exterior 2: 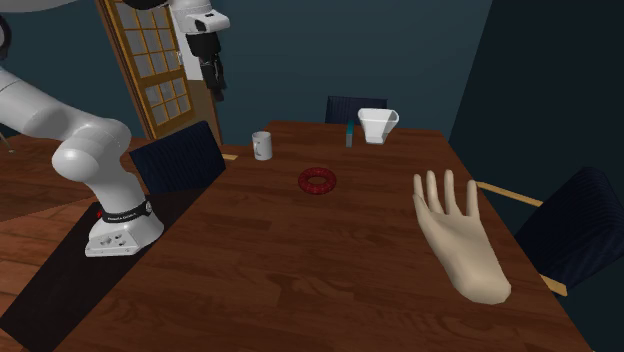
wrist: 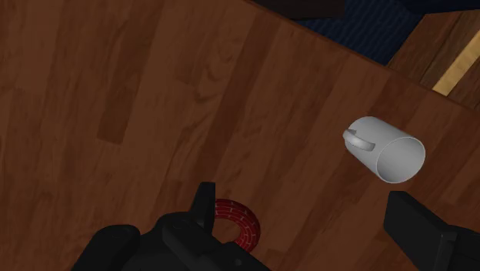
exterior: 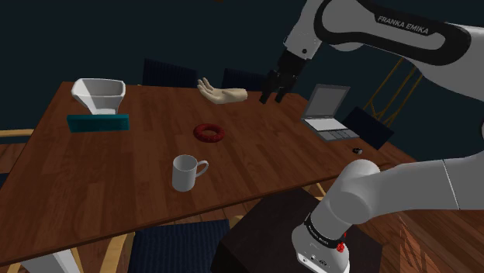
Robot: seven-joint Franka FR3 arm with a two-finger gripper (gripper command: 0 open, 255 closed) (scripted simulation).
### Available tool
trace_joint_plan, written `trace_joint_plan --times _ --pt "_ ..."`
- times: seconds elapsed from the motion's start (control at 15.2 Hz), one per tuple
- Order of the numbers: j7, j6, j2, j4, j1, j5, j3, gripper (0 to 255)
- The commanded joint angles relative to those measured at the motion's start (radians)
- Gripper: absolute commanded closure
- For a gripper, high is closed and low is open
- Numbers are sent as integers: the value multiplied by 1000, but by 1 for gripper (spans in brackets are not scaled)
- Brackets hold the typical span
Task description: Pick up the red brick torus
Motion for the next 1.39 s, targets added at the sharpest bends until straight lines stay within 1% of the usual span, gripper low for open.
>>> trace_joint_plan --times 0.0,0.33,0.66,0.99,1.32 --pt "0 0 0 0 0 0 0 0" --pt "9 135 160 4 0 -2 22 0" --pt "22 254 337 40 -1 -9 41 0" --pt "40 352 524 108 -3 -25 56 0" --pt "64 425 717 207 -3 -49 65 0"
